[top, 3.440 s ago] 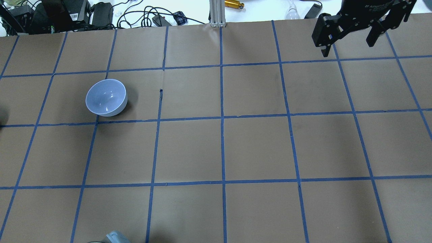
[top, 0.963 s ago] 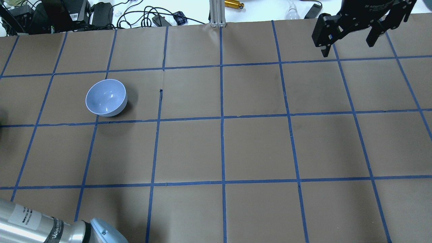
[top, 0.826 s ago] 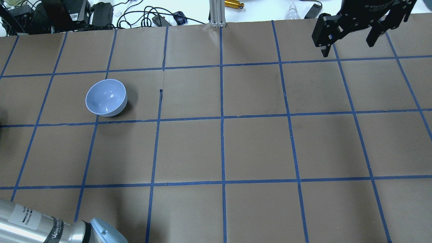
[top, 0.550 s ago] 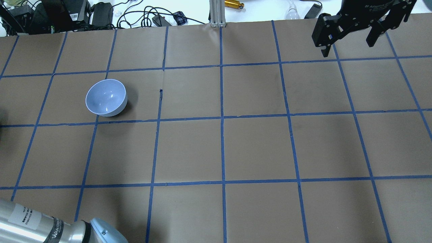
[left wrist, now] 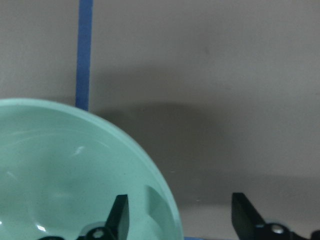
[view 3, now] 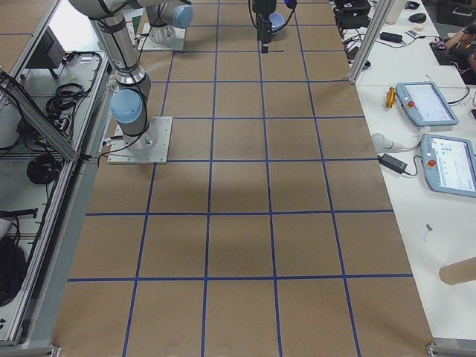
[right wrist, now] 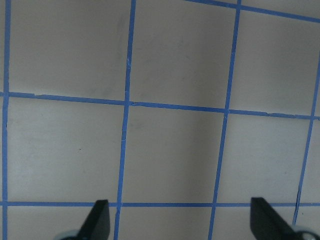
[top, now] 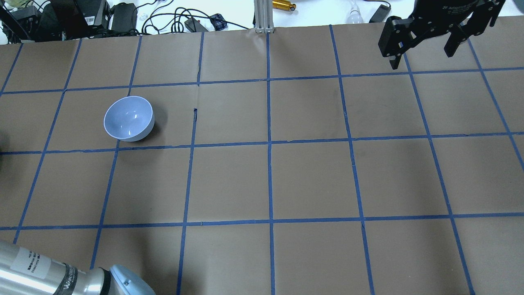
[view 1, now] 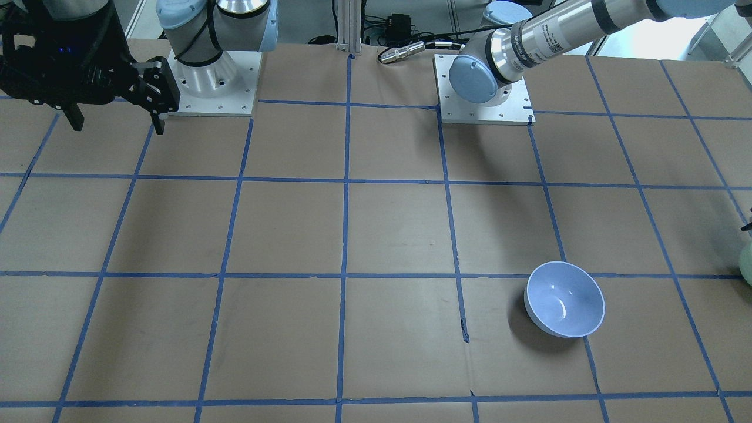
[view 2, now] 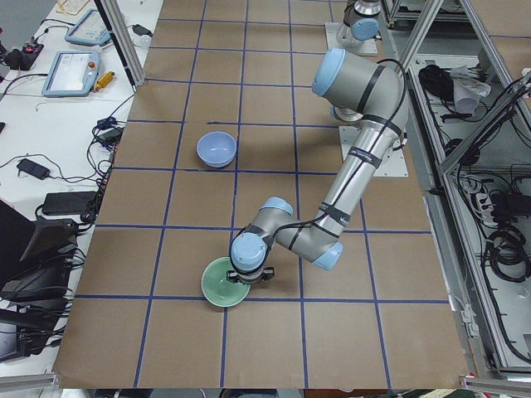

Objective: Stack green bowl on blue bowl
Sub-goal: 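Close the left gripper on the rim of the mint green bowl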

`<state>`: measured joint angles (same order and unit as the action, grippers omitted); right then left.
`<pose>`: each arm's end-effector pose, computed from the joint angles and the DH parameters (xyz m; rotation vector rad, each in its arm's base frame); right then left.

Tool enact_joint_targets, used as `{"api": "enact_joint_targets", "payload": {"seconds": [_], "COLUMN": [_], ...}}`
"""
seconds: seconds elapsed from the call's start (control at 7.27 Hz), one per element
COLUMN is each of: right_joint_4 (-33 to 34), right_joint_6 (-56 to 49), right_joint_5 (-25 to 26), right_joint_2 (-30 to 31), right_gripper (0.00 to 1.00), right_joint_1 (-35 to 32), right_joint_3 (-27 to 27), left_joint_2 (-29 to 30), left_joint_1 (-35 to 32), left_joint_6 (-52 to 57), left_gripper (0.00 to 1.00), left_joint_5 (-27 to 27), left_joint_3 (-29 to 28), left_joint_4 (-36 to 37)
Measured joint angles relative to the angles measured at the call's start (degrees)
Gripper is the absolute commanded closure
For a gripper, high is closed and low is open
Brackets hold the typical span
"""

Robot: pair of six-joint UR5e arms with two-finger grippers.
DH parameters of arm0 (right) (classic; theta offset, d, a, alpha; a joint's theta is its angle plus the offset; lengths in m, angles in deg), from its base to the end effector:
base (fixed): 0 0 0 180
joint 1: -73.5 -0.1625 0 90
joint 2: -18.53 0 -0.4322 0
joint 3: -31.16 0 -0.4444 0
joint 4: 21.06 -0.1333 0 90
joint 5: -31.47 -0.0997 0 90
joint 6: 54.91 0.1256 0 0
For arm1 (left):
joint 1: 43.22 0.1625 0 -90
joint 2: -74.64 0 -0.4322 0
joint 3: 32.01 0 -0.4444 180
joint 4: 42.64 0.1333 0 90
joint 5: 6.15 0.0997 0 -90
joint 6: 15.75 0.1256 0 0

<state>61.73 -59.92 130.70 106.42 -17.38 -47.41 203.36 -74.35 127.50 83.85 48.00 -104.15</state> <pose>0.1217 -0.5568 0.5462 0.1486 -2.9752 0.0462 0.5810 -0.5066 0.1601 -2.1071 -2.3246 0.0013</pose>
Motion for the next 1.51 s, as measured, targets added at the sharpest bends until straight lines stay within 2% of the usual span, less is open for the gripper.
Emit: {"api": "enact_joint_targets", "payload": {"seconds": [0.14, 1.51], "right_joint_4": [0.0, 0.0], "right_joint_6": [0.0, 0.0], "right_joint_5": [0.0, 0.0], "right_joint_2": [0.0, 0.0], "right_gripper": [0.00, 0.00], "right_joint_1": [0.0, 0.0], "right_joint_3": [0.0, 0.0], "left_joint_2": [-0.2, -0.6], "left_joint_1": [0.0, -0.2], "left_joint_6": [-0.1, 0.1], "left_gripper": [1.00, 1.00], "left_joint_5": [0.0, -0.5], "left_joint_3": [0.0, -0.1], "left_joint_4": [0.0, 0.1]}}
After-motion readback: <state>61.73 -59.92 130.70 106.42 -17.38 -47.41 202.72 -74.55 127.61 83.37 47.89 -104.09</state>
